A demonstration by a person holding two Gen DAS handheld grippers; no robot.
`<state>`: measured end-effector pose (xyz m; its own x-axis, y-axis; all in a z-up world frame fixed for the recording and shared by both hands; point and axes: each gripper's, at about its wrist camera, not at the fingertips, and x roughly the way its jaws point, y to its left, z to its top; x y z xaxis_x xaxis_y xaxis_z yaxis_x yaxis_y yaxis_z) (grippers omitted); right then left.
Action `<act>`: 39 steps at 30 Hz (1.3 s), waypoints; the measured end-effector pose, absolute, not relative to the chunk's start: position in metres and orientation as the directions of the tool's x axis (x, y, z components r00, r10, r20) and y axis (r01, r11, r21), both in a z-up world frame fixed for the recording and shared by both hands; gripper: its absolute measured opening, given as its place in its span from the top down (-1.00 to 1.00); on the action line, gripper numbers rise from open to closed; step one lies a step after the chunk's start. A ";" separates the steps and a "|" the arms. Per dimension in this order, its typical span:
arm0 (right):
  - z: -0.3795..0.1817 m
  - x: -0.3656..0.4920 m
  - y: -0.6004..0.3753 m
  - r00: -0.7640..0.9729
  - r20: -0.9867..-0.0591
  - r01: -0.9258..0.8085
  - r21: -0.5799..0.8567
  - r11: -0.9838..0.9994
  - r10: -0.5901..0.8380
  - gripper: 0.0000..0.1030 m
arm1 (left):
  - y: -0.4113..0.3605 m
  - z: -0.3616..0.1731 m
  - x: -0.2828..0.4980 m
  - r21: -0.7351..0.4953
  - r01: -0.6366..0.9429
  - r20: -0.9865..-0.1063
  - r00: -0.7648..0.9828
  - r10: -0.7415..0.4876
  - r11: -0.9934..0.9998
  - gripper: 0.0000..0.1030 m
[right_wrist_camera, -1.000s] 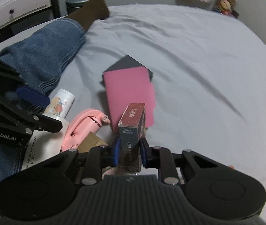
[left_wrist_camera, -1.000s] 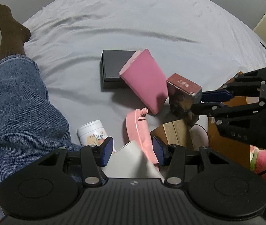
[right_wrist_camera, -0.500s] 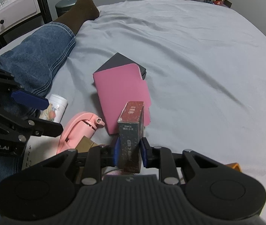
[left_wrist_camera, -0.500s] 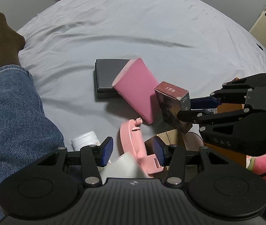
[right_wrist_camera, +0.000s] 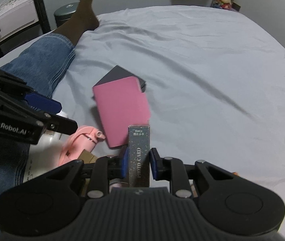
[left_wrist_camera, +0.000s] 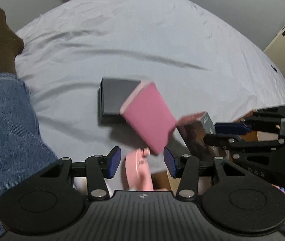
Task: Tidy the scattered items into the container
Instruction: 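Grasp the pink card holder with the left tool while the right tool holds the PHOTO CARD box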
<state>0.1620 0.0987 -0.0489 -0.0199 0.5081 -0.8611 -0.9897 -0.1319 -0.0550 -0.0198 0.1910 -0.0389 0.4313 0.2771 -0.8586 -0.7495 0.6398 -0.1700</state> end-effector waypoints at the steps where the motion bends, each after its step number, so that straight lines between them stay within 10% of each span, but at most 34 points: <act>1: -0.048 0.164 0.100 -0.016 -0.860 -0.991 -0.054 -0.122 0.510 0.53 | 0.193 -0.039 -0.017 -0.162 -0.750 -0.856 0.430 0.287 0.641 -0.10; 19: -0.063 0.177 0.118 -0.045 -0.868 -0.998 0.023 -0.051 0.494 0.52 | 0.231 -0.071 0.019 -0.127 -0.754 -0.858 0.409 0.310 0.645 -0.22; 39: -0.071 0.176 0.121 -0.001 -0.873 -1.000 -0.003 -0.007 0.488 0.45 | 0.196 -0.056 0.028 -0.216 -0.436 -0.816 0.572 0.084 0.874 0.53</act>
